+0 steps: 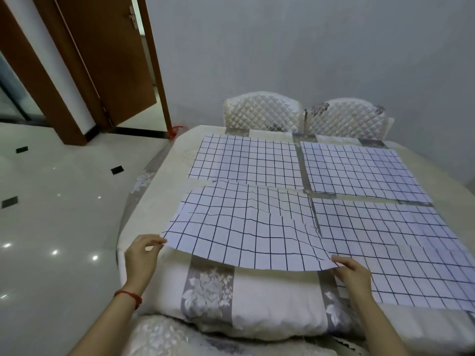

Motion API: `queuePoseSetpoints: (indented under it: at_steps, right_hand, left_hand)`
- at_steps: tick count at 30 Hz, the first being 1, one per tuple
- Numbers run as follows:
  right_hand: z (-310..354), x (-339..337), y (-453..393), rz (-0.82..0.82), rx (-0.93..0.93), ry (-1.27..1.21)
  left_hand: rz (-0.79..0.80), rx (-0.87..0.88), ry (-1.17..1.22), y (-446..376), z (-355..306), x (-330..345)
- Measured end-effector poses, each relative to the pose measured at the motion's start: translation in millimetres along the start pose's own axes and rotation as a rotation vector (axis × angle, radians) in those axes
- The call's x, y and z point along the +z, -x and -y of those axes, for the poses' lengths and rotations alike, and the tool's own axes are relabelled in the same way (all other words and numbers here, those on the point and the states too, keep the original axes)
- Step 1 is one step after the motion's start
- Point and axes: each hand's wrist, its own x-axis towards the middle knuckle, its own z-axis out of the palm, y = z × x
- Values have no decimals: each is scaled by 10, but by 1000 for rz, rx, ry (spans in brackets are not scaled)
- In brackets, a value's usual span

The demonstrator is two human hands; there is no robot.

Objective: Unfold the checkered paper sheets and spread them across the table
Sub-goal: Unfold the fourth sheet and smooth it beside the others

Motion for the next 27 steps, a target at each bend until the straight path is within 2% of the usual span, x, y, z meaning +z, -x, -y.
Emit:
queuePoseSetpoints:
  at_steps: [8,13,18,23,27]
  right_hand:
    - [-187,213,-38,-19,235,-16]
    - [-267,306,-130,-73,347,9]
    - [-248,406,-25,-55,195,177]
    - [-246,479,-50,-71,144,272]
    - [-259,566,-119,-54,119,327]
  left_hand:
    - [132,-344,-83,25,438,42]
    - [164,-458,-110,44,499,99]
    - [160,-479,-95,-98,493,243]
    - [167,-485,-124,-292,441,413]
    - [213,-420,-142,-492,381,546]
